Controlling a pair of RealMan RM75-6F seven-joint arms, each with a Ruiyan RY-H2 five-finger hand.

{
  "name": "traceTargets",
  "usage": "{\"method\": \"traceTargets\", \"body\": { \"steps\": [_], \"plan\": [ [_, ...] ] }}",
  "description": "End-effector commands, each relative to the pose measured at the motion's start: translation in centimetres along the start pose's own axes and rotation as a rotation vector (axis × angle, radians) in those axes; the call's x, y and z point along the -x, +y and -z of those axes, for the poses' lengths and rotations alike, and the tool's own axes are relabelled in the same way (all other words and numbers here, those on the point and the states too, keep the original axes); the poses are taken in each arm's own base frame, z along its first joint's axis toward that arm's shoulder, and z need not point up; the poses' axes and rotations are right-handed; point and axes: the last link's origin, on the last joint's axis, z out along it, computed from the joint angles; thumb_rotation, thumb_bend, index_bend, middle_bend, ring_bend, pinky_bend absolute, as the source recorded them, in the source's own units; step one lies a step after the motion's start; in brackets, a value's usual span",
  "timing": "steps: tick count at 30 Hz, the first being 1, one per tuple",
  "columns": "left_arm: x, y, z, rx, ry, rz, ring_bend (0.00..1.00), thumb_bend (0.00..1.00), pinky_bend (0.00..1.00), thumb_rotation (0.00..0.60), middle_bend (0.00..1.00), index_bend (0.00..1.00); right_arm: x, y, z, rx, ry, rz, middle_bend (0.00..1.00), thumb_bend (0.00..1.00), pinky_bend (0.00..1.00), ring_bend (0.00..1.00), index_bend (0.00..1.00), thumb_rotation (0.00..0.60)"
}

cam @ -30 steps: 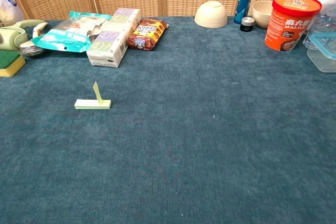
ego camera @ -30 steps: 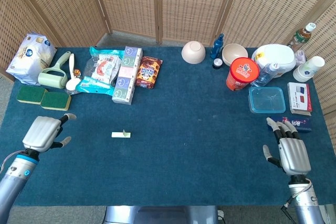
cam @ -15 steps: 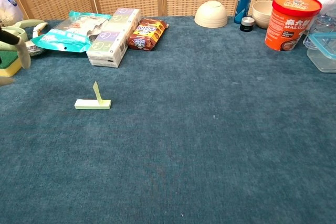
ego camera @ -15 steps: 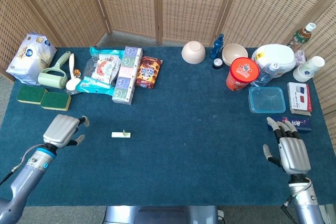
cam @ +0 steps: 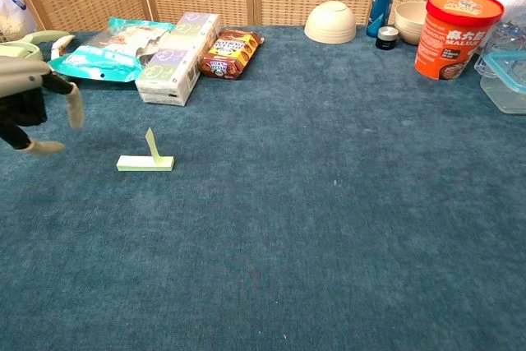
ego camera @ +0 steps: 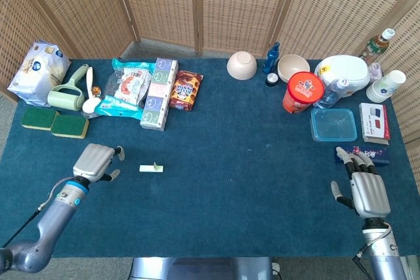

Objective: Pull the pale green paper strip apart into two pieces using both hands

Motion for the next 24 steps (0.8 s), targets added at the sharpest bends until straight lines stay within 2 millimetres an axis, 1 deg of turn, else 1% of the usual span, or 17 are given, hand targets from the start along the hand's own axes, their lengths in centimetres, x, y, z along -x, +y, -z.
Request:
{"method": "traceTargets", "body": {
  "steps": [1,11,15,24],
  "plan": [
    [0.3,0.7,-0.9,0.003,0.004,0.001,0.98,0.27,1.00,0.600,1.00,0.44,0.0,0.1,0.0,0.002,0.000,-0.003,0.25,0.45,0.11,0.19,0.08,0.600],
    [0.9,2.8,-2.4,0.015,0.015,0.009,0.99,0.27,1.00,0.600,1.00,0.45,0.0,0.7,0.4,0.017,0.003,-0.015,0.25,0.45,0.11,0.20,0.07,0.600],
    [1.4,3.5,-2.9,0.021,0.007,0.007,0.99,0.26,1.00,0.600,1.00,0.45,-0.3,1.2,0.7,0.031,0.013,-0.018,0.25,0.45,0.11,0.20,0.07,0.600],
    [1.9,4.0,-3.3,0.015,-0.016,-0.005,0.99,0.26,1.00,0.600,1.00,0.45,-0.3,1.6,1.0,0.036,0.012,-0.022,0.25,0.45,0.11,0.20,0.07,0.600]
  ]
}}
